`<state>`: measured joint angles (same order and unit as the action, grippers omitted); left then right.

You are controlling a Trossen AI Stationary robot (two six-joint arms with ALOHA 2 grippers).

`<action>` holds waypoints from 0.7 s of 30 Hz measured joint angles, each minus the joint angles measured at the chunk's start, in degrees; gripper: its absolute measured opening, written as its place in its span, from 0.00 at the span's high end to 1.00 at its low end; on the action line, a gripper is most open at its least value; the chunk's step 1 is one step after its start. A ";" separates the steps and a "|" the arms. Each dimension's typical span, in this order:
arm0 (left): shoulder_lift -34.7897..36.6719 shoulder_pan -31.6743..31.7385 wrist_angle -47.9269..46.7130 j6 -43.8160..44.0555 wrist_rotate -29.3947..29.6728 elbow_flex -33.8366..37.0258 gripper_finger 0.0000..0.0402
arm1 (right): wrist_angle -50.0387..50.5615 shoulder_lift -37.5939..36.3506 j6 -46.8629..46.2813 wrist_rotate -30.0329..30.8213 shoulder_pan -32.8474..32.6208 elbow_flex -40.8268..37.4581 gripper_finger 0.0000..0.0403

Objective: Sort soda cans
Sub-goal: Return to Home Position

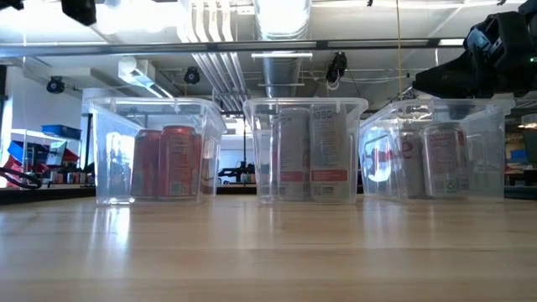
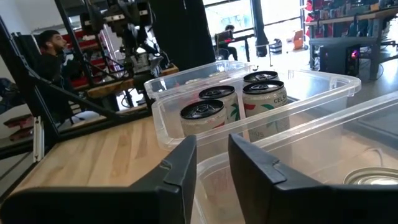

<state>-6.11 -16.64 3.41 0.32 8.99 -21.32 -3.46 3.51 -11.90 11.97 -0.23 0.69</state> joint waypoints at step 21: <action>0.19 -0.01 -0.15 0.06 0.02 -22.16 0.35 | 0.00 0.00 -0.04 0.00 -0.01 0.00 0.84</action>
<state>-5.92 -16.65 3.26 0.38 9.01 -43.48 -3.46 3.51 -11.94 11.97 -0.24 0.69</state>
